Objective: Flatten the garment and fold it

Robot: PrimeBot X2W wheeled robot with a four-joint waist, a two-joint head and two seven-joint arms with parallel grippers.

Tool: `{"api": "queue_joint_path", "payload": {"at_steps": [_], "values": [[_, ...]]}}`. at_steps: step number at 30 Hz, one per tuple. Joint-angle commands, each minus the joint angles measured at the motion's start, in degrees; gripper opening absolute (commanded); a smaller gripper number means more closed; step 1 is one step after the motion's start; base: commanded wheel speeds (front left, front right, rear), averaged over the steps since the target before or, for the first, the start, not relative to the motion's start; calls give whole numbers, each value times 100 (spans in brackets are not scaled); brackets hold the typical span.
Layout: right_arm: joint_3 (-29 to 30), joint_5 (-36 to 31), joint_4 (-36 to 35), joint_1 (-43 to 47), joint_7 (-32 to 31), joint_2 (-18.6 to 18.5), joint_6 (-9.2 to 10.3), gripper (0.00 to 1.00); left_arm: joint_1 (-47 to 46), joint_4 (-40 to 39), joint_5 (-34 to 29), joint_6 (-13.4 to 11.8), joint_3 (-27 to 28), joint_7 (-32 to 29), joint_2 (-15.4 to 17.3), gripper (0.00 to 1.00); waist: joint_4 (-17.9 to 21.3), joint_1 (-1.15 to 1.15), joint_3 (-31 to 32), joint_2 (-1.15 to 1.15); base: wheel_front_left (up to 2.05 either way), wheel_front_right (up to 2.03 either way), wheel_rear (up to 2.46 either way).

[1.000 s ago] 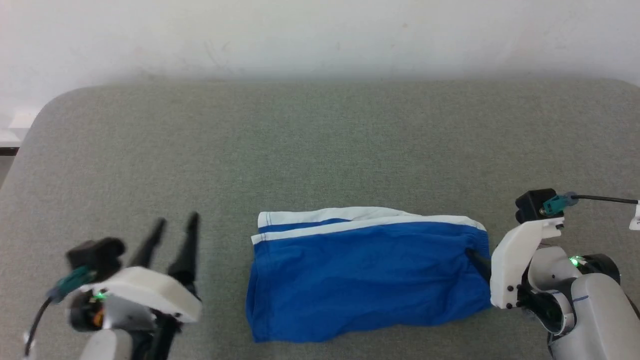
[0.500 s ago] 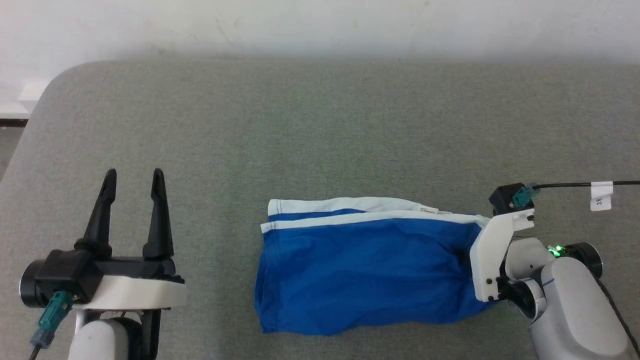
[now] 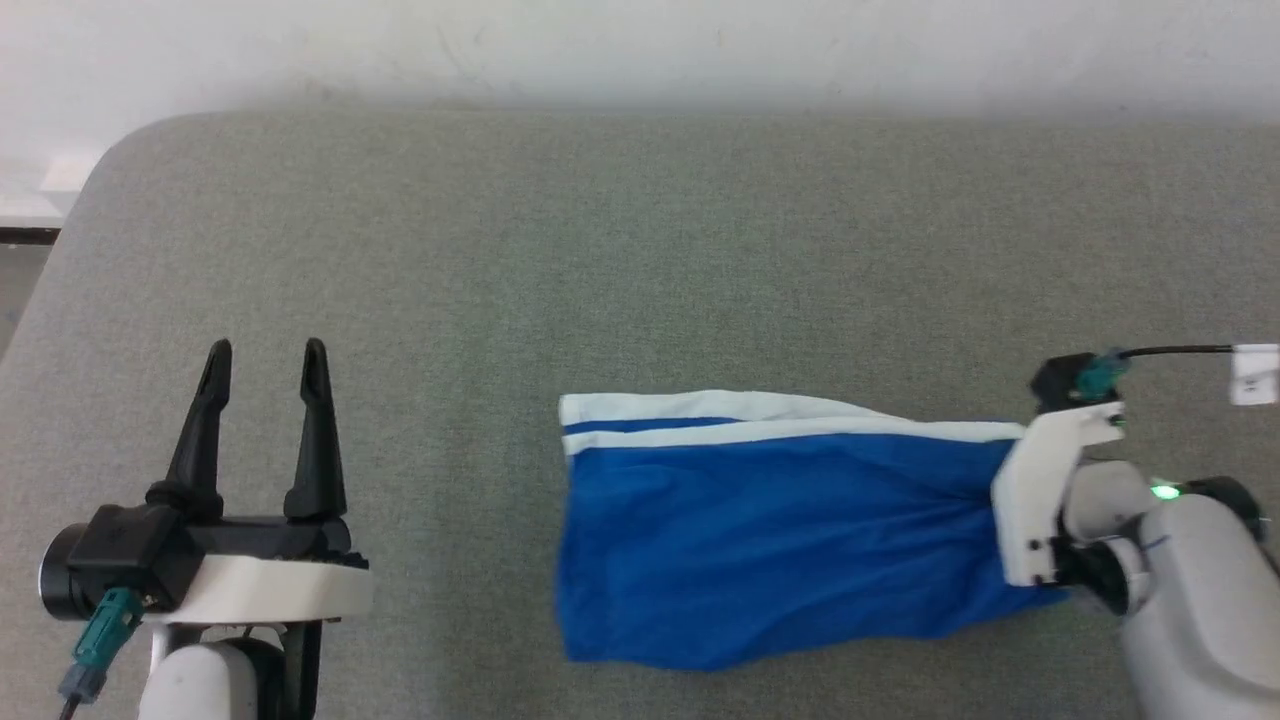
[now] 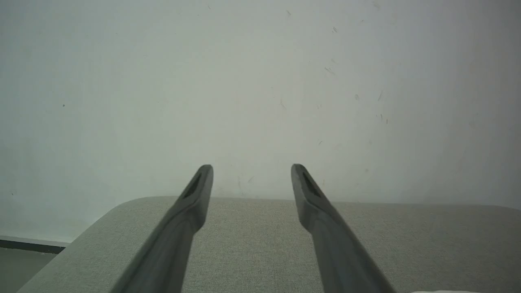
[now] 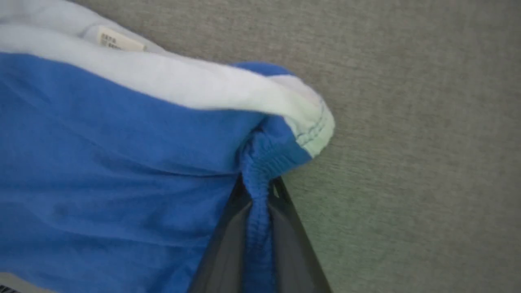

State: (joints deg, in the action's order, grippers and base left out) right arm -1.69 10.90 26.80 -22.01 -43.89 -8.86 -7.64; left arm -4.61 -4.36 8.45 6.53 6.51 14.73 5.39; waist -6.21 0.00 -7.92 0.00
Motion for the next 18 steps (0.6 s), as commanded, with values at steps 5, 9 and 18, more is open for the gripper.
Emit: {"api": "queue_joint_path", "payload": {"at_steps": [5,9,18], "values": [[538,-216,-67,160,-170,-551,15,0,97,28,-72,61,79,27,-55,100,65,0,5,0,0,0,0],[904,-482,-180,171,-309,-678,15,0,97,61,-83,77,64,27,-74,100,90,0,8,0,0,0,0],[320,-412,-1218,327,-1247,-898,15,0,173,33,-109,90,62,27,-133,100,145,0,173,0,0,0,0]]}}
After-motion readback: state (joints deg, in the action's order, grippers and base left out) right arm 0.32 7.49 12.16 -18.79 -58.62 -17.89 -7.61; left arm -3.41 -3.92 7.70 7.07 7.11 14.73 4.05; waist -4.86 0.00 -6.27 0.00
